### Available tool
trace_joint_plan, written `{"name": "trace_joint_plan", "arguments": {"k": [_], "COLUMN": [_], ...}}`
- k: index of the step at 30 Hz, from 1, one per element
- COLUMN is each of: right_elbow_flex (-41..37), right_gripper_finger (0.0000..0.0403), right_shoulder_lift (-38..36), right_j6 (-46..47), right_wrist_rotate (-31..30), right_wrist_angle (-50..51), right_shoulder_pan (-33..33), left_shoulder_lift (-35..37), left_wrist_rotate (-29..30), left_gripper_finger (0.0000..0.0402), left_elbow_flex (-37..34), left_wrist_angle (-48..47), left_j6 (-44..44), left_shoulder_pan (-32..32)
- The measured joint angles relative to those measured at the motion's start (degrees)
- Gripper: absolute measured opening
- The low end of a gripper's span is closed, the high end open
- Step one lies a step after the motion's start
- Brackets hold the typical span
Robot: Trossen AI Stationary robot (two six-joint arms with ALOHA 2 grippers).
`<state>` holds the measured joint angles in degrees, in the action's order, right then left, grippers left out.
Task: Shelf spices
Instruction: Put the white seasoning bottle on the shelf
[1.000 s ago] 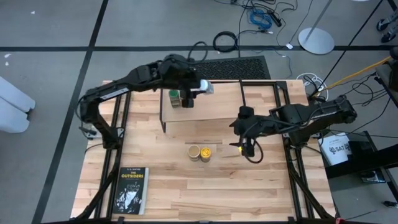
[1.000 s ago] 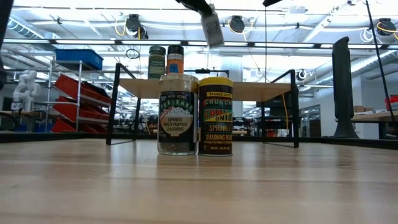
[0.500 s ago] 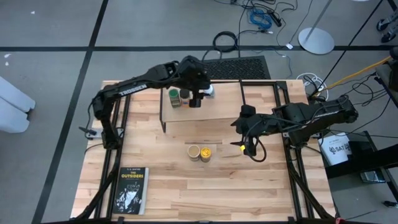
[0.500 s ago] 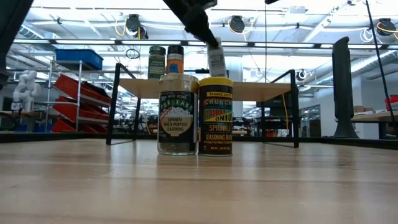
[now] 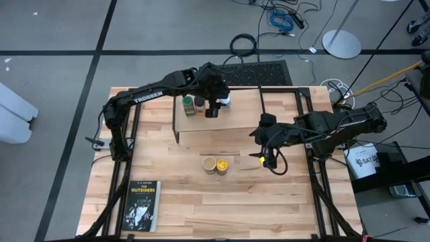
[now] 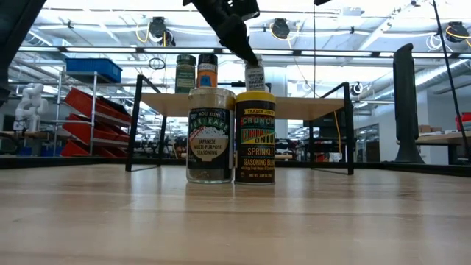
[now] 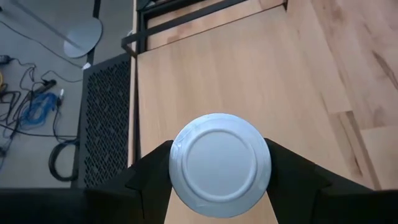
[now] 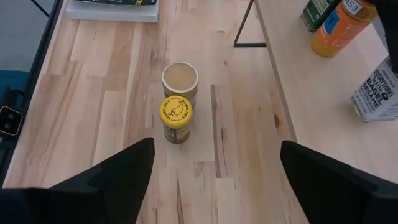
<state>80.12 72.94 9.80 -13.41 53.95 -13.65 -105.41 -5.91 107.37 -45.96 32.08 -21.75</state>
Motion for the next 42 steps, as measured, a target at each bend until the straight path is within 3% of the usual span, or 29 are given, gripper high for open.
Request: {"name": "trace_joint_plan", "arguments": {"k": [15,34,42], "right_elbow_flex": [0.00,0.00,0.00], "right_gripper_finger": [0.0336,0.0336,0.0336], "right_shoulder_lift": [0.01,0.01,0.01], "right_j6": [0.00,-0.04,-0.20], "right_wrist_rotate": [0.02,0.00,0.00], "right_wrist_angle": [-0.02,-0.07,-0.09], "right_shoulder_pan": [-0.01,0.00,-0.02], "left_shoulder_lift": [0.00,0.00,0.00], "left_wrist_rotate": [0.03,-7.63,-7.63], "left_gripper_finger": [0.0219,0.0219,0.0219], "left_elbow_flex": [0.00,0.00,0.00], "left_wrist_angle": [-0.31,-1.72,-2.57], "left_j6": [0.84,-0.24,-0.27], "left_shoulder_pan": [-1.52,-2.85,-3.09]}}
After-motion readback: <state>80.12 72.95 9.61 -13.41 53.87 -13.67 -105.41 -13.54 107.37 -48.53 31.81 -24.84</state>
